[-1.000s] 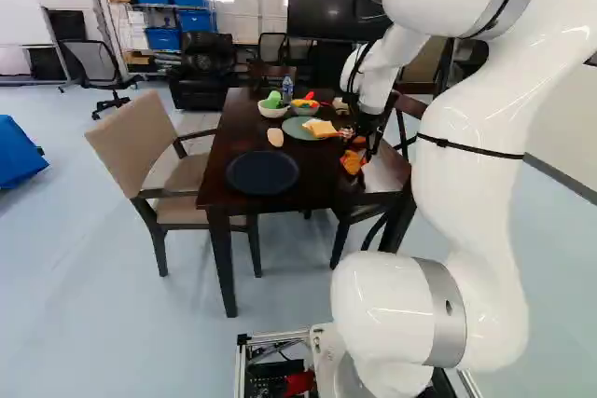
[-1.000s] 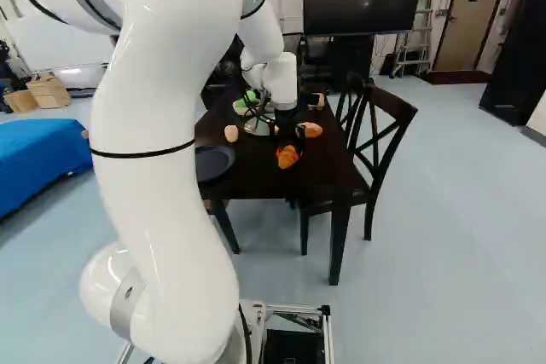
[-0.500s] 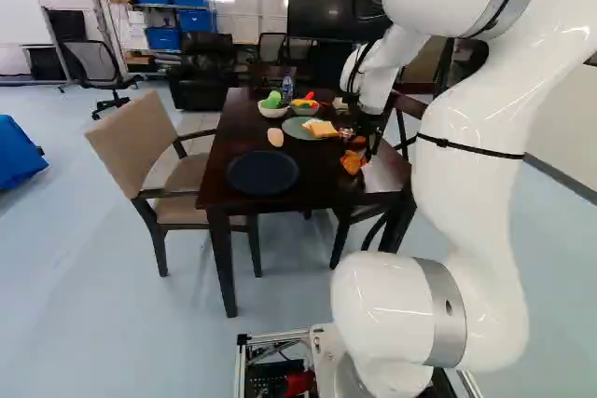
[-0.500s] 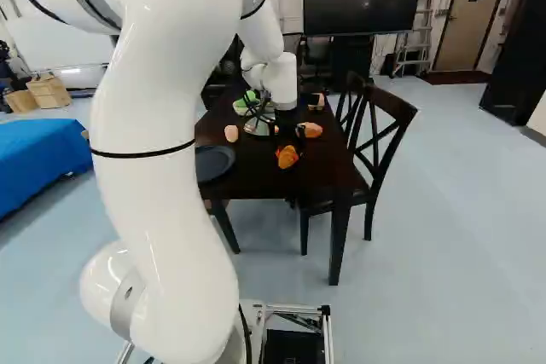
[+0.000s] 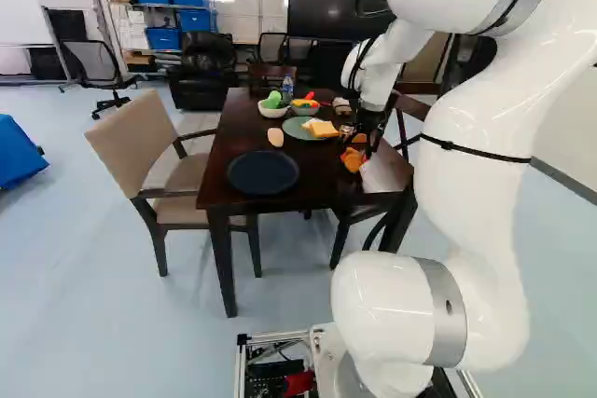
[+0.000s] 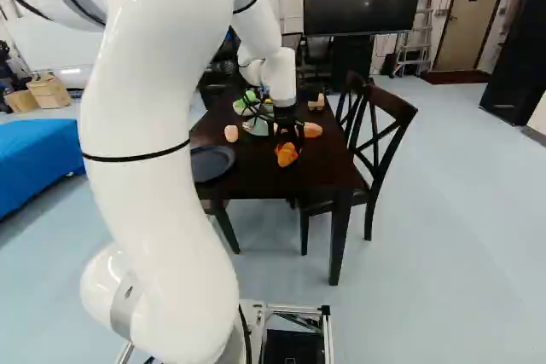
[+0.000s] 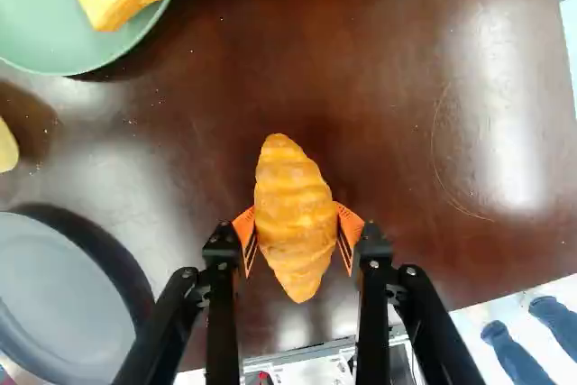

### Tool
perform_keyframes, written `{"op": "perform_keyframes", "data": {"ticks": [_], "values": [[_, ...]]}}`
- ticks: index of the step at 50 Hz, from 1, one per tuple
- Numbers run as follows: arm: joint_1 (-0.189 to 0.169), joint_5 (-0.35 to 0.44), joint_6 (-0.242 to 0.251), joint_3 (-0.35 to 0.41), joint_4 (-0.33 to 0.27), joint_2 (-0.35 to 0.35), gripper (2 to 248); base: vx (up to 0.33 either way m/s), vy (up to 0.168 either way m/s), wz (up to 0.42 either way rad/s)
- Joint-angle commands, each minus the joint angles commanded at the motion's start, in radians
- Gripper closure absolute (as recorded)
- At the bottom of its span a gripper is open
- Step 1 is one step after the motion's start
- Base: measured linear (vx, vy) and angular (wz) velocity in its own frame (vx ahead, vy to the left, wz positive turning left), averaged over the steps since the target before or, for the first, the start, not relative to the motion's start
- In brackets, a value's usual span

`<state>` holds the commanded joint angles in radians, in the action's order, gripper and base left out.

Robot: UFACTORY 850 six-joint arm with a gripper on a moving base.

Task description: Move the croissant to the empty plate

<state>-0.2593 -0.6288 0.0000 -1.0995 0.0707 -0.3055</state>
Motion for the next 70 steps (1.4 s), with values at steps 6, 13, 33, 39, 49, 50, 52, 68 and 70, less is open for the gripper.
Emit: {"op": "perform_keyframes", "data": {"ticks": [6, 13, 33, 39, 49, 50, 52, 68, 70], "values": [[0.001, -0.010, 0.000, -0.003, 0.000, 0.014, 126, 0.000, 0.000, 0.000], [0.007, -0.025, 0.000, -0.015, 0.000, 0.023, 126, 0.000, 0.000, 0.000], [0.063, -0.073, 0.000, -0.048, 0.000, 0.051, 126, 0.000, 0.000, 0.000], [0.085, -0.089, 0.000, -0.052, 0.000, 0.064, 126, 0.000, 0.000, 0.000], [0.123, -0.118, 0.000, -0.042, 0.000, 0.100, 126, 0.000, 0.000, 0.000], [0.126, -0.120, 0.000, -0.041, 0.000, 0.103, 126, 0.000, 0.000, 0.000], [0.134, -0.126, 0.000, -0.040, 0.000, 0.109, 126, 0.000, 0.000, 0.000], [0.197, -0.174, 0.000, -0.046, 0.000, 0.149, 126, 0.000, 0.000, 0.000], [0.205, -0.179, 0.000, -0.048, 0.000, 0.153, 126, 0.000, 0.000, 0.000]]}}
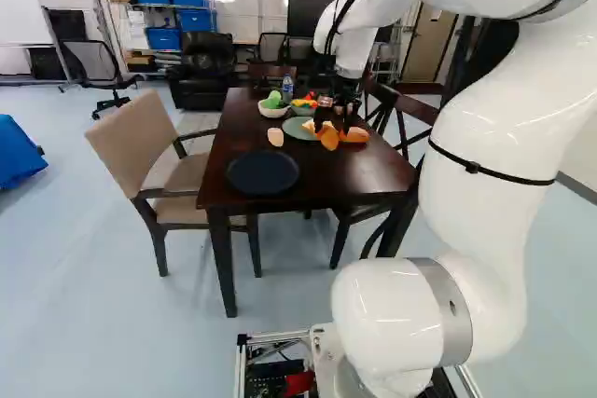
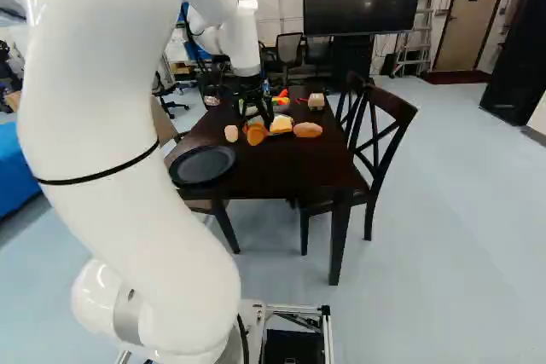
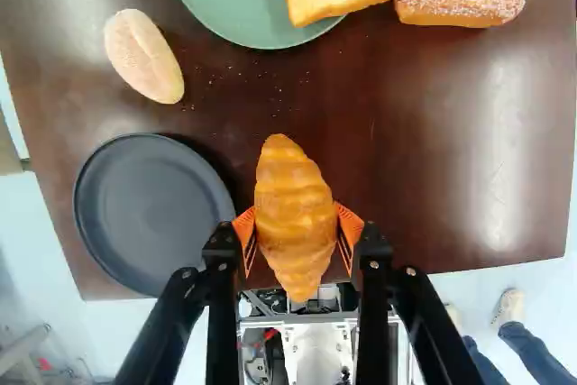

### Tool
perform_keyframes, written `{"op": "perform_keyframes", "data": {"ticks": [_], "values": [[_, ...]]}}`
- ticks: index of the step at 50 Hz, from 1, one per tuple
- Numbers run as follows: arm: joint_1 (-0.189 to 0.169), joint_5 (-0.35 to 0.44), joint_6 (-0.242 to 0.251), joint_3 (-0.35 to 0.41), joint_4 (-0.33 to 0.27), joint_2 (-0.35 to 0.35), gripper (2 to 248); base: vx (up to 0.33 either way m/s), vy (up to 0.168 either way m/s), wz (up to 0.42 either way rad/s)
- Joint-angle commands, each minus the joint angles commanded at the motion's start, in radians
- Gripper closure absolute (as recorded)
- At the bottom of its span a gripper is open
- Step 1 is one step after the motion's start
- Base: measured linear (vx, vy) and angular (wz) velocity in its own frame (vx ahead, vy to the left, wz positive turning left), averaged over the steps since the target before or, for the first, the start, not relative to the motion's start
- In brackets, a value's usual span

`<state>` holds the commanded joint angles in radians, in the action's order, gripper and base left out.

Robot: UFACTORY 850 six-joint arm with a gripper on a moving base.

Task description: Move the croissant to the empty plate

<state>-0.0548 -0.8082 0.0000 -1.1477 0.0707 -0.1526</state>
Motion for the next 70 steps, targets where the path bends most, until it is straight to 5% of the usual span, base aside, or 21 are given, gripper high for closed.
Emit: {"op": "perform_keyframes", "data": {"ticks": [70], "values": [[0.267, -0.038, 0.000, -0.077, 0.038, -0.034, 126, 0.000, 0.000, 0.000]]}}
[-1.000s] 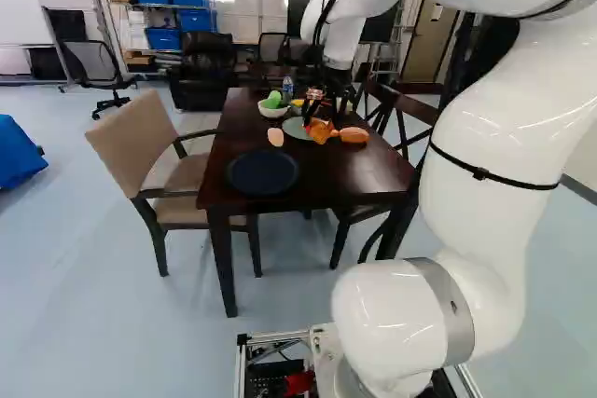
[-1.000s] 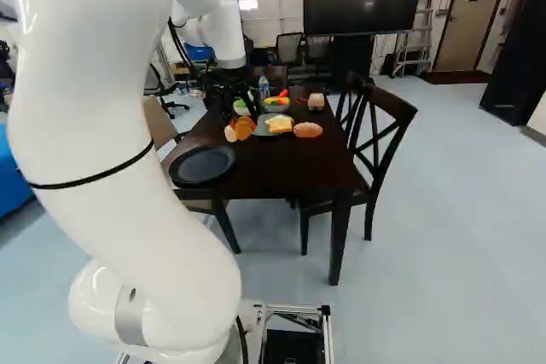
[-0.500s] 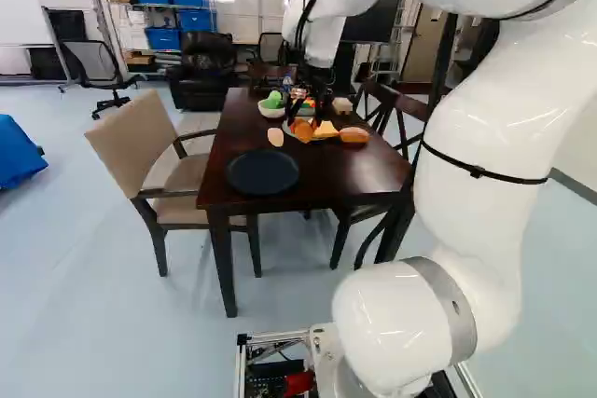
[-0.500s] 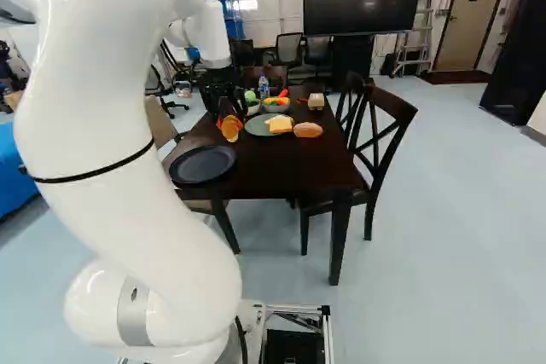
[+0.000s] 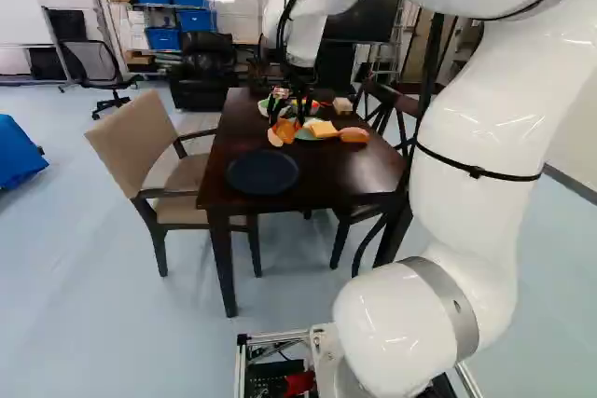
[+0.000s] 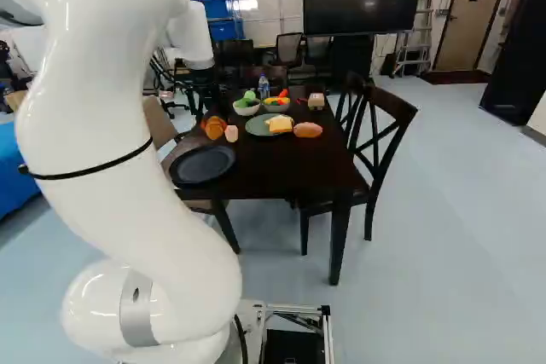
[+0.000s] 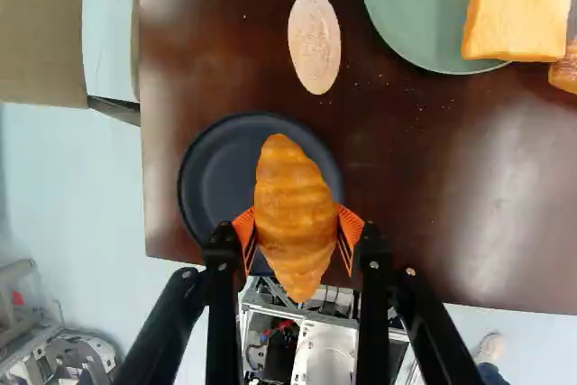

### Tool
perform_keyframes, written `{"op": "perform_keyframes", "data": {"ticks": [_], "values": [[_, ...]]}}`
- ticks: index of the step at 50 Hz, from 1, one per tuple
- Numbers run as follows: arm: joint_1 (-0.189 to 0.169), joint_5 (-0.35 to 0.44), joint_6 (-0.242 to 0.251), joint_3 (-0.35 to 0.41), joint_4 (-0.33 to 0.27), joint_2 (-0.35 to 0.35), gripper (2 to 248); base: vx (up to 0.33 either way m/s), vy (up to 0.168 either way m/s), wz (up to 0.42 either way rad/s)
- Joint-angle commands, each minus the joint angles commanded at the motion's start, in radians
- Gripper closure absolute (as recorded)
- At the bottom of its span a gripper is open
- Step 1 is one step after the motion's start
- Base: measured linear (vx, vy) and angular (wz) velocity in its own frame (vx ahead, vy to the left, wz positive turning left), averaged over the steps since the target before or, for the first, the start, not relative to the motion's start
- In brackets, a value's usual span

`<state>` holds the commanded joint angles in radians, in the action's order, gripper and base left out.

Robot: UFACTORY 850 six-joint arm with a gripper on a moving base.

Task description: Move the croissant to the empty plate

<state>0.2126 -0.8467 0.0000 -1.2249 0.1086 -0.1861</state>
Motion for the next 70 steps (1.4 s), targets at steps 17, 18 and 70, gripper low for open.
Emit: {"op": "perform_keyframes", "data": {"ticks": [17, 18, 70], "values": [[0.041, -0.004, 0.000, 0.009, 0.005, -0.029, 126, 0.000, 0.000, 0.000], [0.041, -0.004, 0.000, 0.008, 0.005, -0.032, 126, 0.000, 0.000, 0.000], [0.136, 0.097, 0.000, -0.031, 0.005, -0.202, 126, 0.000, 0.000, 0.000]]}}
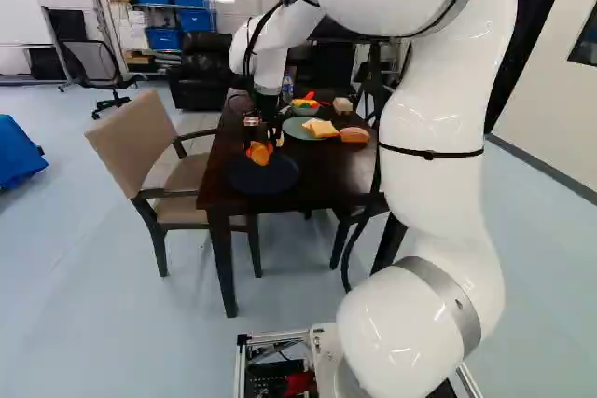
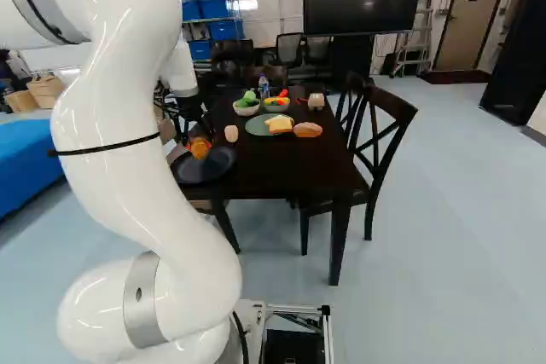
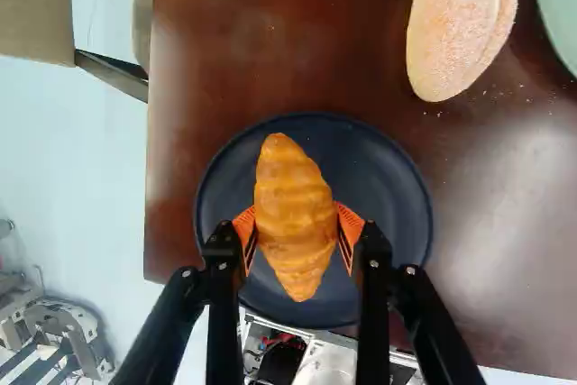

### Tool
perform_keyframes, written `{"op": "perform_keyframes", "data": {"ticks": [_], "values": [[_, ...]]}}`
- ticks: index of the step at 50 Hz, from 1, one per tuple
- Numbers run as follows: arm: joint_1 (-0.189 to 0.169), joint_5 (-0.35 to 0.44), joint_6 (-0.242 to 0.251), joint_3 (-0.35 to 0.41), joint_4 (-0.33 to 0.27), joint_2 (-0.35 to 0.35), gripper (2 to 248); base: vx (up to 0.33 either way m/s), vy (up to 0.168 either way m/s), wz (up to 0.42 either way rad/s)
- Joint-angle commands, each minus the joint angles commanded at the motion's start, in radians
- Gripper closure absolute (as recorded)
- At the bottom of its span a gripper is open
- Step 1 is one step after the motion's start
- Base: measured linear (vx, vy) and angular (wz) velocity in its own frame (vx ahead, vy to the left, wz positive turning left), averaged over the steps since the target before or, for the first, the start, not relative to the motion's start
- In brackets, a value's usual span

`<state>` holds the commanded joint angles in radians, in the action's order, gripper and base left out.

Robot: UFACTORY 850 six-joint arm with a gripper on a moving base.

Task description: Move the croissant to the empty plate

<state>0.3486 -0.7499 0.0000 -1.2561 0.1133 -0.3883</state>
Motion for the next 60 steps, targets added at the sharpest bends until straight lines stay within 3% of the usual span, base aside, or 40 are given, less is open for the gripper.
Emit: {"op": "perform_keyframes", "data": {"ticks": [14, 32, 33, 38, 39, 43, 44, 48, 49, 60], "values": [[0.017, 0.045, 0.000, 0.041, 0.000, -0.006, 126, 0.000, 0.000, 0.000], [0.020, 0.047, 0.000, 0.052, 0.001, -0.010, 126, 0.000, 0.000, 0.000], [0.020, 0.047, 0.000, 0.052, 0.001, -0.010, 108, 0.000, 0.000, 0.000], [0.020, 0.047, 0.000, 0.052, 0.001, -0.010, 108, 0.000, 0.000, 0.000], [0.020, 0.047, 0.000, 0.052, 0.001, -0.010, 76, 0.000, 0.000, 0.000], [0.020, 0.047, 0.000, 0.052, 0.001, -0.010, 76, 0.000, 0.000, 0.000], [0.020, 0.047, 0.000, 0.052, 0.001, -0.010, 43, 0.000, 0.000, 0.000], [0.020, 0.047, 0.000, 0.052, 0.001, -0.010, 43, 0.000, 0.000, 0.000], [0.020, 0.047, 0.000, 0.052, 0.001, -0.010, 8, 0.000, 0.000, 0.000], [0.020, 0.047, 0.000, 0.052, 0.001, -0.010, 3, 0.000, 0.000, 0.000]]}}
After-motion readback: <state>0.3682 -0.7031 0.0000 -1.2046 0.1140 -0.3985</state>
